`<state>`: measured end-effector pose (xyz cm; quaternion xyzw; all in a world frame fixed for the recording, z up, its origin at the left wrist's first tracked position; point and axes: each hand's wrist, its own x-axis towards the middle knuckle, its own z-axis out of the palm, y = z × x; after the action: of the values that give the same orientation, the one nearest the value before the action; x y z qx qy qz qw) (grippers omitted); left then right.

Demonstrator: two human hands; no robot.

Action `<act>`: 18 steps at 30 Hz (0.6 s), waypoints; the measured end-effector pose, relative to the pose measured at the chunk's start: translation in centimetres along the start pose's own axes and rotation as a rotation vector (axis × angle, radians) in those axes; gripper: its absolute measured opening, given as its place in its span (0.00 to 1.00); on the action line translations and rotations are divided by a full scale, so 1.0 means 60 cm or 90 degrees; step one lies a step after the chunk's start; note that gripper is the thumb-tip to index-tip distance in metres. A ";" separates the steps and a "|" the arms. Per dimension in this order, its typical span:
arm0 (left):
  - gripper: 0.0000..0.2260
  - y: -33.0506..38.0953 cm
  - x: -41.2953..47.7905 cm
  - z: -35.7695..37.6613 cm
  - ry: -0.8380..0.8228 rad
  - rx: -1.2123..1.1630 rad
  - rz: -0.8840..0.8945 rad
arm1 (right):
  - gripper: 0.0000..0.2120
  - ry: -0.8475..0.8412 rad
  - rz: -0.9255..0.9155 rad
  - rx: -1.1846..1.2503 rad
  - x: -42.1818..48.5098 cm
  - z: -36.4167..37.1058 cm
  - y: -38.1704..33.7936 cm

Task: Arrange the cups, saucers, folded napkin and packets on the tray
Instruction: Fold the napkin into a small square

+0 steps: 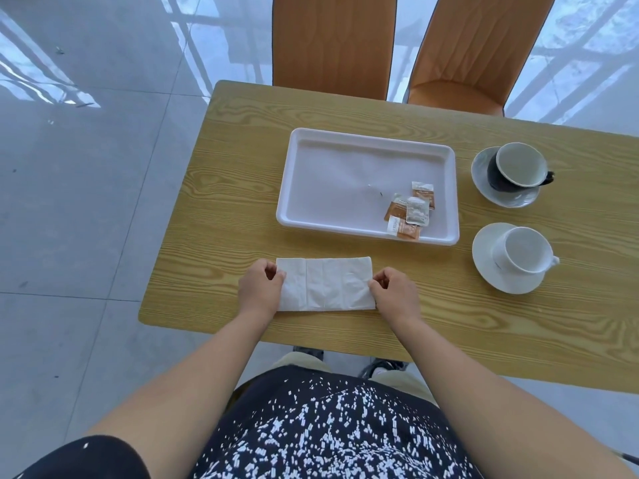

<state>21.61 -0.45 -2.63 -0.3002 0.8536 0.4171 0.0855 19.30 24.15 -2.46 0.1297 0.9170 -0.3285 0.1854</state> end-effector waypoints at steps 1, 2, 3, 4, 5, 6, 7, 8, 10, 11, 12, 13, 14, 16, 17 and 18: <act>0.04 -0.001 0.001 0.000 0.004 0.006 0.003 | 0.05 -0.002 0.002 -0.001 0.000 0.000 -0.001; 0.04 -0.001 0.001 0.001 0.006 0.009 0.004 | 0.06 -0.002 0.004 -0.004 0.001 0.001 -0.002; 0.04 0.000 0.001 0.002 0.006 0.012 0.004 | 0.06 0.000 0.007 -0.005 0.002 0.001 -0.003; 0.04 0.000 0.001 0.004 0.006 0.018 0.004 | 0.06 0.001 0.009 -0.006 0.002 0.001 -0.003; 0.04 -0.001 -0.001 0.006 0.010 0.020 0.003 | 0.06 0.001 0.005 -0.011 0.002 0.001 -0.003; 0.04 -0.002 -0.002 0.008 0.018 0.020 0.002 | 0.05 -0.003 -0.002 -0.018 0.001 0.001 -0.004; 0.04 -0.001 -0.003 0.010 0.023 0.018 0.003 | 0.06 -0.005 -0.006 -0.022 0.002 -0.001 -0.006; 0.04 0.000 -0.003 0.012 0.027 0.016 0.004 | 0.06 -0.007 -0.006 -0.025 0.003 -0.002 -0.006; 0.04 0.001 -0.004 0.013 0.033 0.012 0.009 | 0.07 -0.010 -0.010 -0.031 0.004 -0.004 -0.005; 0.04 0.001 -0.004 0.013 0.032 0.007 0.008 | 0.06 -0.009 -0.012 -0.032 0.004 -0.004 -0.006; 0.04 0.001 -0.004 0.012 0.030 0.000 0.005 | 0.05 -0.005 -0.013 -0.025 0.004 -0.005 -0.005; 0.04 0.001 -0.004 0.011 0.028 -0.009 0.003 | 0.04 0.001 -0.015 -0.009 0.004 -0.006 -0.004; 0.03 0.002 -0.005 0.009 0.027 -0.017 0.003 | 0.04 0.009 -0.017 0.011 0.003 -0.006 -0.003; 0.04 0.002 -0.010 0.004 0.035 -0.008 0.021 | 0.09 0.031 -0.042 0.019 -0.003 -0.005 -0.002; 0.08 0.000 -0.013 0.003 0.043 0.019 0.042 | 0.11 0.047 -0.074 -0.004 -0.007 -0.003 -0.003; 0.13 -0.001 -0.017 0.003 0.051 0.053 0.078 | 0.13 0.065 -0.122 -0.034 -0.011 0.000 -0.006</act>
<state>22.43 0.08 -2.37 -0.2602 0.8898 0.3729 0.0379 19.78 23.78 -2.00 0.0526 0.9419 -0.3131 0.1098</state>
